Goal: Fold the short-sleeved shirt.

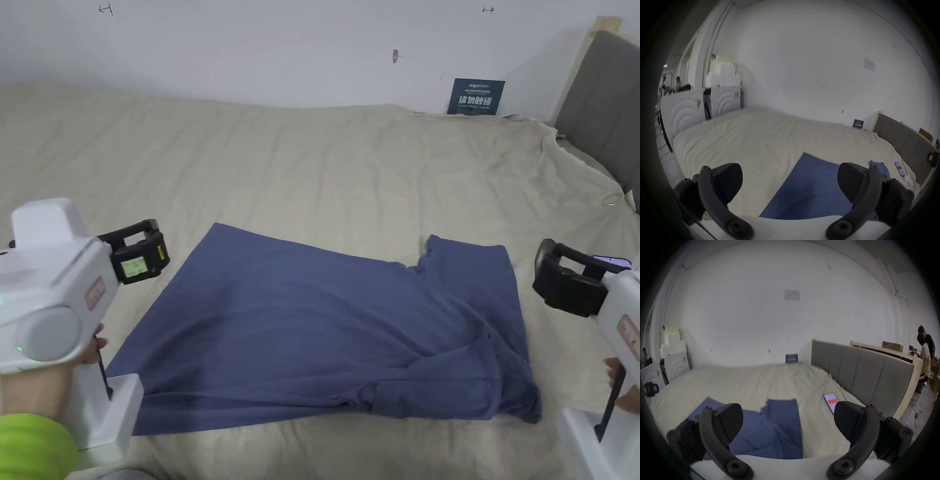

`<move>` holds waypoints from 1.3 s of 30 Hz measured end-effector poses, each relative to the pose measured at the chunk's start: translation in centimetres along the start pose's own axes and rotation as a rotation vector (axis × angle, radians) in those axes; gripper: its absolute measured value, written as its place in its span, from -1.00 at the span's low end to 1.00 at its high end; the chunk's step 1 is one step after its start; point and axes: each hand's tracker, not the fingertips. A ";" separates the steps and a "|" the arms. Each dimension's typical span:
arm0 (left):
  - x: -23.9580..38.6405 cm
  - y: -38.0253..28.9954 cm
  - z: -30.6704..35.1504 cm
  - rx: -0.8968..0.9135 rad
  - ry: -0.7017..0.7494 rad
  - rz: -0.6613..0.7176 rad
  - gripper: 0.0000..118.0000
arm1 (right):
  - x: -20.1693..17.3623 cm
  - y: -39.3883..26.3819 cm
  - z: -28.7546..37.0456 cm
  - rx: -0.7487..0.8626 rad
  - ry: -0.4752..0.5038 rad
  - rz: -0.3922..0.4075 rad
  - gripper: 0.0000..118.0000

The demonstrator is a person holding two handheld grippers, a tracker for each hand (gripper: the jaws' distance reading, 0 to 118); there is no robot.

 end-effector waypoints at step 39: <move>4.5 -3.5 0.3 0.038 -0.095 -0.134 -1.00 | -1.1 2.7 -12.2 -0.346 0.060 0.036 -0.89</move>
